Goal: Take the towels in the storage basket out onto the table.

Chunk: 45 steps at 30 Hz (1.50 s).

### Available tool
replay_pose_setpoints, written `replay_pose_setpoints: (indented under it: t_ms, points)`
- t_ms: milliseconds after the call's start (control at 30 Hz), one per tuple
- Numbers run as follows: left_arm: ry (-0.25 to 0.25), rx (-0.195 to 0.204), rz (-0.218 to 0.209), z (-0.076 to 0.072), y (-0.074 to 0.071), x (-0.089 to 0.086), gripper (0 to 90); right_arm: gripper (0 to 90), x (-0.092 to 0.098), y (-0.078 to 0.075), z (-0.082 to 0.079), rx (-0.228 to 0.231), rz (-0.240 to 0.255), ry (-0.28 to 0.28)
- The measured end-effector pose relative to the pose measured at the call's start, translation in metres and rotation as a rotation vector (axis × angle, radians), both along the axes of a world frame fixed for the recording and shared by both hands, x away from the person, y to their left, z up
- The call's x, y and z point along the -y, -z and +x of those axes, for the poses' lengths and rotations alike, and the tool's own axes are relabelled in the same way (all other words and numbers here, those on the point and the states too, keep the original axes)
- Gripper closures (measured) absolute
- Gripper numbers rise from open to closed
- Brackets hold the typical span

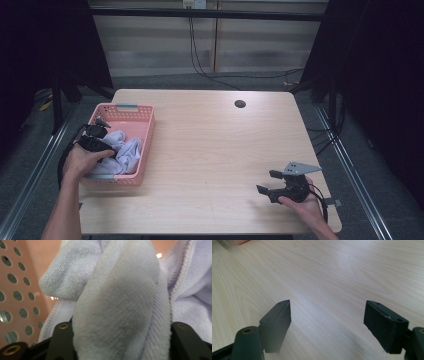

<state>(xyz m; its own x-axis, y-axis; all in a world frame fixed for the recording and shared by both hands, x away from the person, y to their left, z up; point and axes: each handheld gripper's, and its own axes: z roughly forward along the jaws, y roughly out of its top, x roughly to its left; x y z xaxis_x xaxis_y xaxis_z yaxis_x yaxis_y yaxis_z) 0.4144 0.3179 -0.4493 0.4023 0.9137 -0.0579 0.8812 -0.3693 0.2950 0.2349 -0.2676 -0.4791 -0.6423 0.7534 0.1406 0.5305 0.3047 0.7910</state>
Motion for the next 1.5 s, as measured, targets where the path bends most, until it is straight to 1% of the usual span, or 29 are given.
replay_pose_setpoints:
  t_ms: [33,67,167,267,300,333,367,400,433,467,533,600,633,733,800,833,867,900,933,1000,1033,1067,1100,1133,1167,1233,1267,1367,1500]
  points:
    - [0.0,0.0,0.0,0.0,0.0,0.0,49.6,22.0,0.0,0.0,0.0,0.001,-0.004,-0.001]
    - [0.003,0.011,-0.031,-0.002,-0.001,-0.003,50.3,22.0,0.0,0.001,0.0,-0.002,-0.004,-0.001]
    - [0.0,0.022,-0.052,-0.005,-0.002,-0.003,50.7,21.9,0.0,0.0,0.0,0.0,-0.002,0.003]
    - [0.011,0.023,-0.059,-0.006,-0.004,-0.005,50.8,21.9,0.001,0.0,0.0,0.001,-0.002,0.004]
    - [0.012,0.027,-0.071,-0.006,-0.006,-0.007,50.8,21.9,0.001,0.0,0.0,0.0,-0.002,0.007]
    - [-0.003,0.039,-0.072,-0.007,-0.007,-0.008,50.7,21.8,0.001,0.0,0.0,0.0,-0.001,0.007]
    - [-0.003,0.039,-0.072,-0.007,-0.007,-0.008,50.7,21.8,0.001,0.0,0.0,-0.001,-0.001,0.007]
    - [-0.006,0.045,-0.083,-0.008,-0.008,-0.009,50.7,21.8,0.001,0.0,0.0,-0.001,-0.001,0.007]
    - [-0.003,0.048,-0.116,-0.009,-0.012,-0.013,50.8,21.8,0.001,0.0,0.0,-0.003,-0.001,0.01]
    - [-0.003,0.048,-0.116,-0.009,-0.012,-0.013,50.8,21.8,0.001,0.0,0.0,-0.003,-0.001,0.01]
    - [-0.003,0.066,-0.149,-0.012,-0.017,-0.018,50.8,21.8,0.002,0.0,0.0,-0.005,0.001,0.009]
    - [-0.007,0.07,-0.158,-0.013,-0.019,-0.019,50.8,21.7,0.001,0.0,0.0,-0.006,0.001,0.01]
    - [-0.008,0.086,-0.164,-0.014,-0.022,-0.021,50.8,21.7,0.001,0.0,0.0,-0.006,0.002,0.008]
    - [-0.006,0.1,-0.172,-0.016,-0.028,-0.024,50.7,21.7,0.001,0.0,0.0,-0.009,0.001,0.008]
    - [-0.006,0.104,-0.198,-0.018,-0.031,-0.026,50.6,21.7,0.001,0.0,0.0,-0.01,0.004,0.011]
    - [-0.03,0.116,-0.223,-0.019,-0.034,-0.028,50.5,21.7,0.001,0.0,0.0,-0.012,0.006,0.011]
    - [-0.03,0.116,-0.223,-0.019,-0.034,-0.028,50.5,21.7,0.001,0.0,0.0,-0.012,0.006,0.011]
    - [-0.03,0.129,-0.231,-0.019,-0.036,-0.029,50.6,21.7,0.002,0.0,0.0,-0.012,0.006,0.009]
    - [-0.039,0.128,-0.242,-0.019,-0.037,-0.03,50.6,21.7,0.002,0.0,0.0,-0.012,0.006,0.009]
    - [-0.038,0.148,-0.247,-0.021,-0.041,-0.032,50.5,21.6,0.002,0.0,0.0,-0.014,0.008,0.011]
    - [-0.04,0.167,-0.262,-0.022,-0.045,-0.033,50.5,21.7,0.002,0.0,0.0,-0.014,0.007,0.012]
    - [-0.04,0.167,-0.262,-0.022,-0.045,-0.033,50.5,21.6,0.002,0.0,0.0,-0.013,0.007,0.012]
    - [-0.052,0.207,-0.274,-0.024,-0.05,-0.035,50.6,21.6,0.002,0.0,0.0,-0.015,0.008,0.014]
    - [-0.052,0.207,-0.274,-0.024,-0.05,-0.035,50.6,21.6,0.002,0.0,0.0,-0.015,0.008,0.014]
    - [-0.054,0.213,-0.299,-0.025,-0.056,-0.037,50.5,21.6,0.002,0.0,0.001,-0.013,0.009,0.011]
    - [-0.06,0.22,-0.297,-0.025,-0.058,-0.037,50.6,21.6,0.002,0.0,0.001,-0.012,0.009,0.01]
    - [-0.055,0.24,-0.312,-0.027,-0.065,-0.037,50.6,21.6,0.002,0.0,0.001,-0.013,0.009,0.009]
    - [-0.051,0.244,-0.316,-0.027,-0.067,-0.037,50.6,21.6,0.002,0.0,0.0,-0.016,0.007,0.011]
    - [-0.066,0.268,-0.33,-0.027,-0.075,-0.037,50.6,21.6,0.002,0.0,0.001,-0.015,0.009,0.01]
